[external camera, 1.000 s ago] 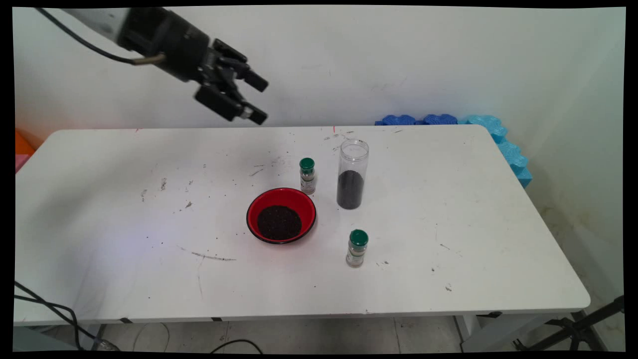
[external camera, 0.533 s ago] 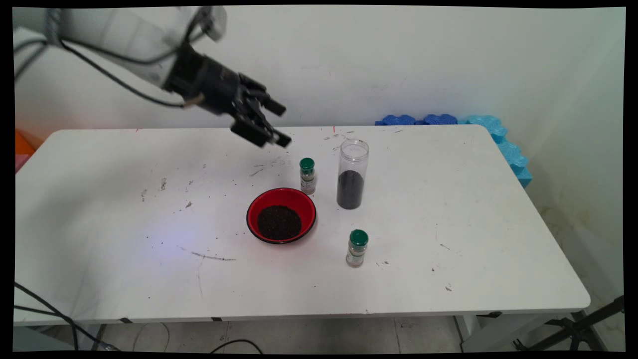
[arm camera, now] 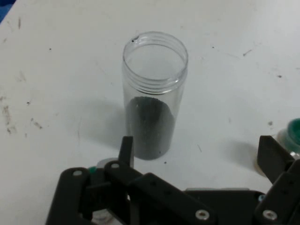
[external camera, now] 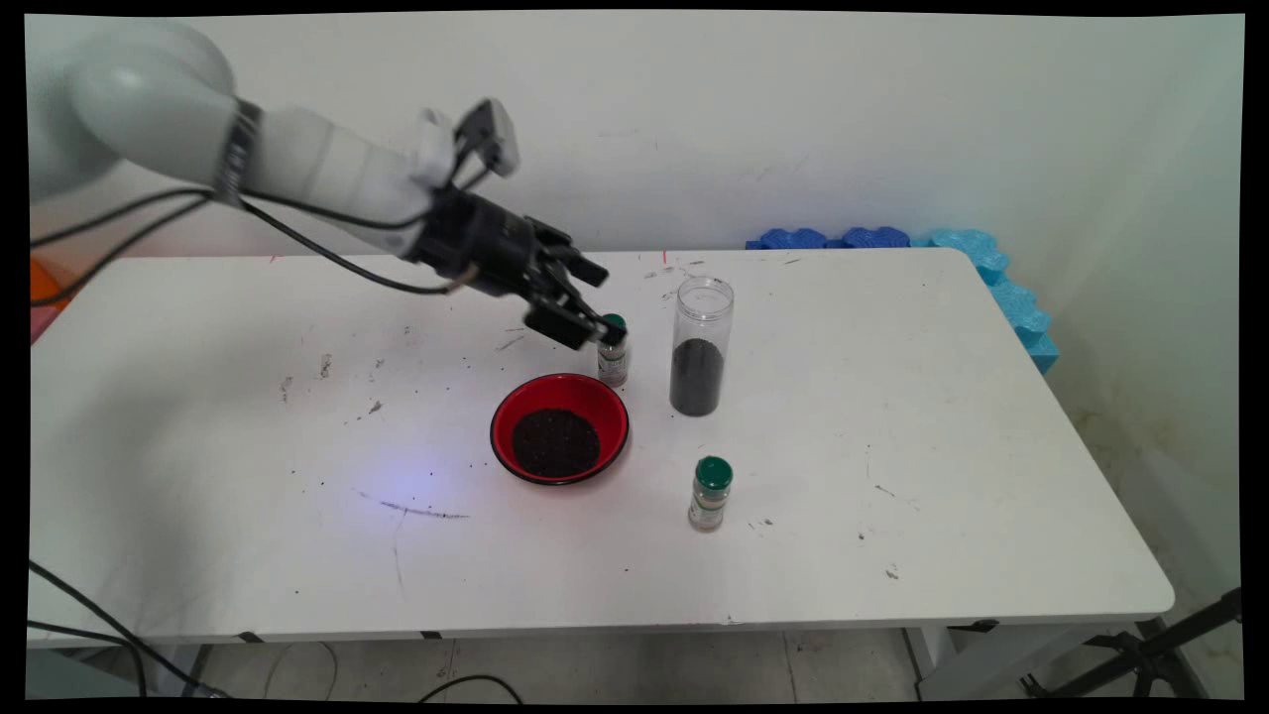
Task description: Pick up the black seasoning powder from the table
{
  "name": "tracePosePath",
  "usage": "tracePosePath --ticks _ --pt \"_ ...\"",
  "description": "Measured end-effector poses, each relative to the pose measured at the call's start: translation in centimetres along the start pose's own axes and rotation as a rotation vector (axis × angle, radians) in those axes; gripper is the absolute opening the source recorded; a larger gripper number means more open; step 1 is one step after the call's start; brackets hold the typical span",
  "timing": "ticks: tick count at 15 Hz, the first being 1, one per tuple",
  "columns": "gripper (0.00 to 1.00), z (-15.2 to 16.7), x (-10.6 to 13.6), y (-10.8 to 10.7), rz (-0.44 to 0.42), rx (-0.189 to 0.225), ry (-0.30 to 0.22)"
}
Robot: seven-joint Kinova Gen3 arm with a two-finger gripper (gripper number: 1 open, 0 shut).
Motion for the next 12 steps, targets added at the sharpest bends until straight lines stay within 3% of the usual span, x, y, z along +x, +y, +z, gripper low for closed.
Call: tracePosePath --ticks 8,12 --pt "1.0 7.4 -1.0 -1.5 -0.023 0.03 0.03" --pt "1.0 10.4 -0.9 -1.9 -0.038 0.012 0.043"
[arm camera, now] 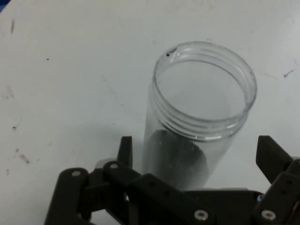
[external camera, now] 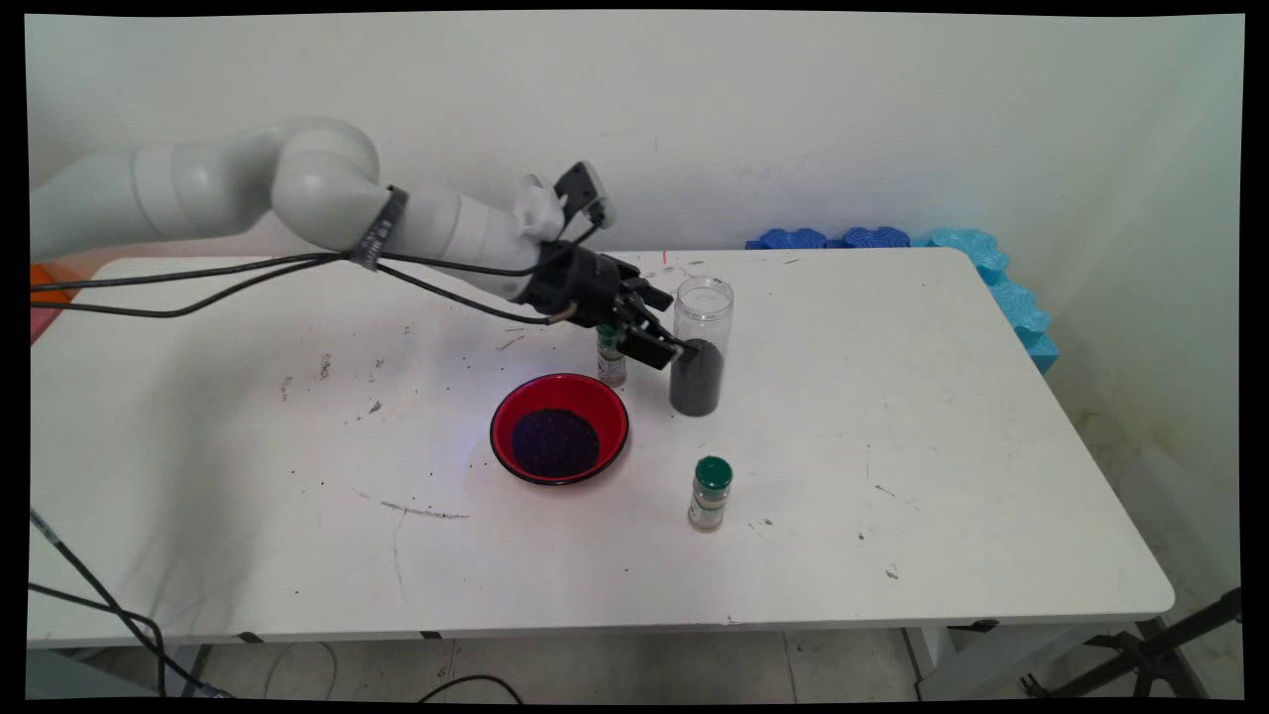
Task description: Pick up the black seasoning powder from the table, then pour the black seasoning powder in the red bowl
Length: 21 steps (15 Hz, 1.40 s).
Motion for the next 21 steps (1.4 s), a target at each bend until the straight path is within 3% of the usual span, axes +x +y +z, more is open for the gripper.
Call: tracePosePath --ticks 9,10,21 --pt "1.0 3.1 0.4 -0.6 -0.001 -0.027 0.029" --pt "0.0 3.3 0.4 -0.7 -0.001 -0.028 0.031" --pt "0.0 1.8 1.5 -1.2 0.03 -0.052 0.047"
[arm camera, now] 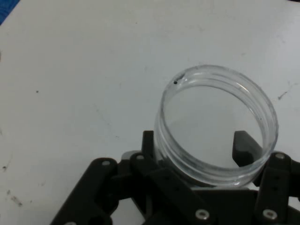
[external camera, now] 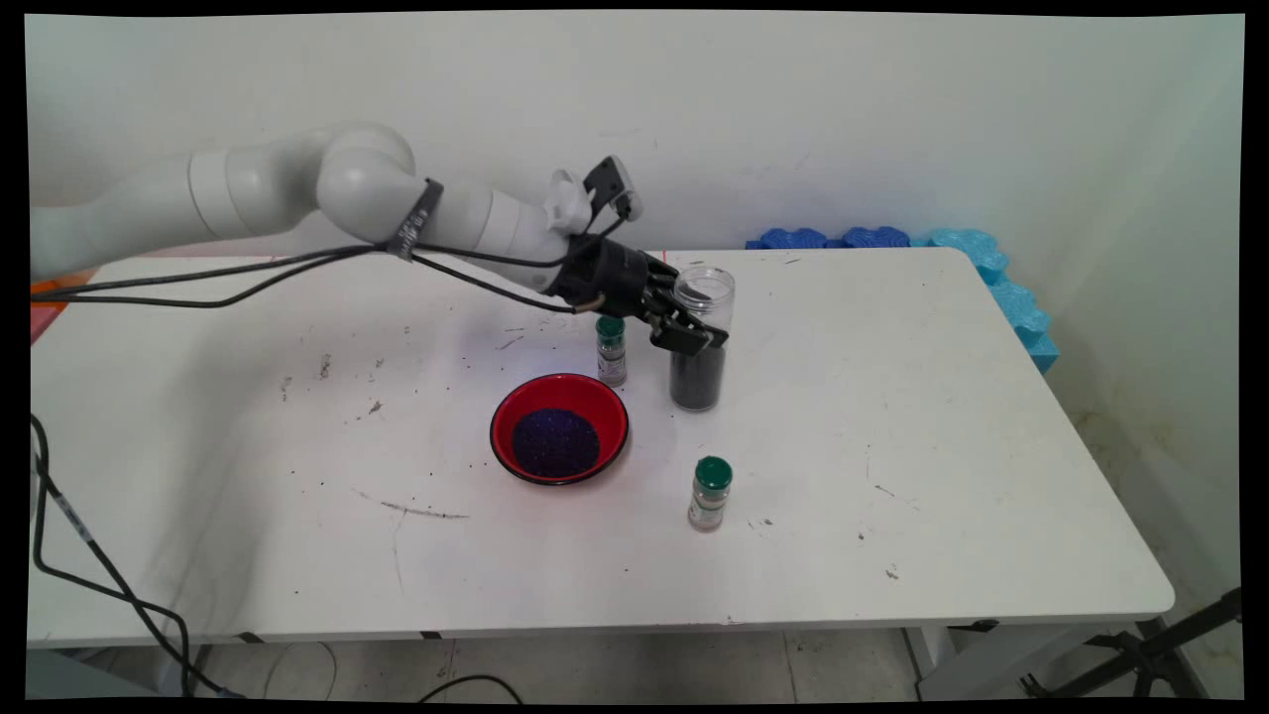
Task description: Pour the black seasoning powder in the red bowl
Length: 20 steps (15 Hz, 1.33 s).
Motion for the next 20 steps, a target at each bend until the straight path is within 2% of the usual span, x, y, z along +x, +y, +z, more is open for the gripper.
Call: tracePosePath --ticks 6,10,14,17,20 --pt "0.0 -5.0 2.5 0.3 0.054 -0.034 -0.003" --pt "0.0 -9.9 5.1 0.5 0.102 -0.051 0.011" --pt "0.0 -14.8 7.3 1.3 0.162 -0.089 0.013" --pt "0.0 -17.6 8.2 2.0 0.188 -0.115 -0.005" --pt "0.0 -20.7 9.1 2.6 0.187 -0.126 -0.046"
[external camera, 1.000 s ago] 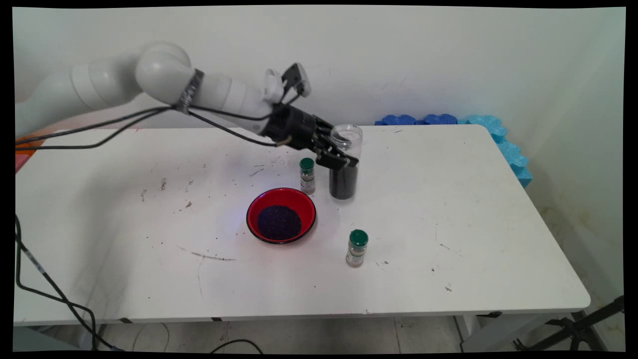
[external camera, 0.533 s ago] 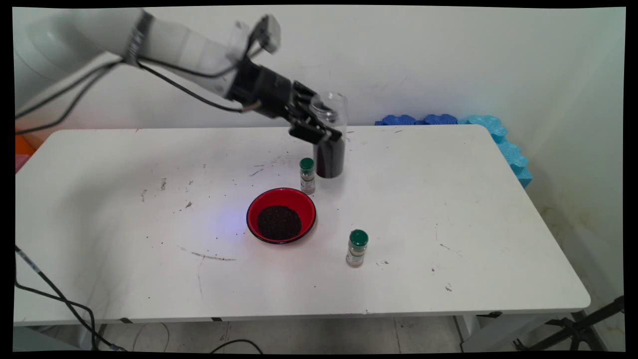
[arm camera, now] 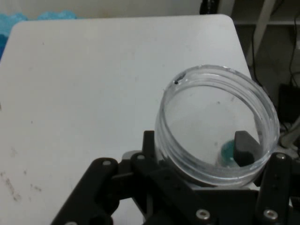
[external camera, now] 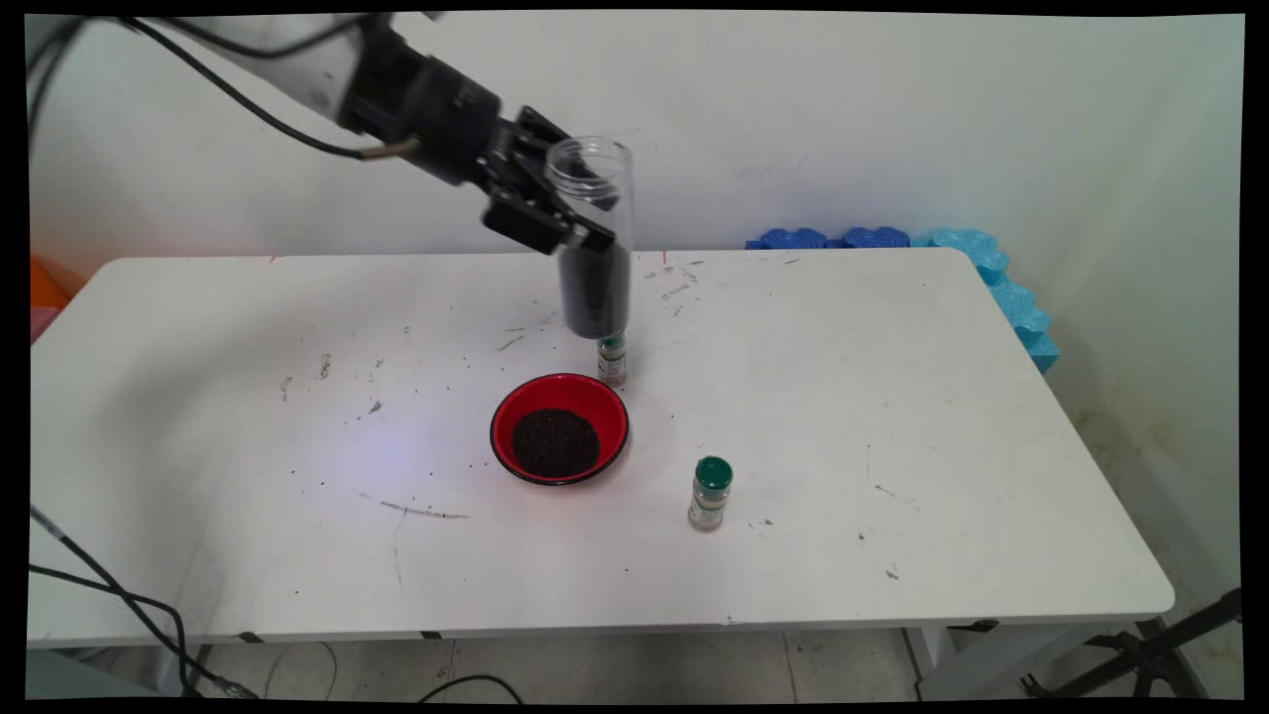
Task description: Pour the black seasoning powder in the red bowl
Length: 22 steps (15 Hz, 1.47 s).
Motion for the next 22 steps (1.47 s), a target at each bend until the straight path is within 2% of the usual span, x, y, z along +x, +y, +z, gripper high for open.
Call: tracePosePath --ticks 5,11,16,22 --pt "0.0 -3.6 0.4 1.1 -0.049 -0.014 -0.081" --pt "0.0 -6.4 -0.7 2.9 -0.139 -0.033 -0.181" --pt "0.0 -6.7 -2.2 4.0 -0.295 -0.064 -0.232" --pt "0.0 -5.4 -3.8 4.7 -0.472 -0.068 -0.27"
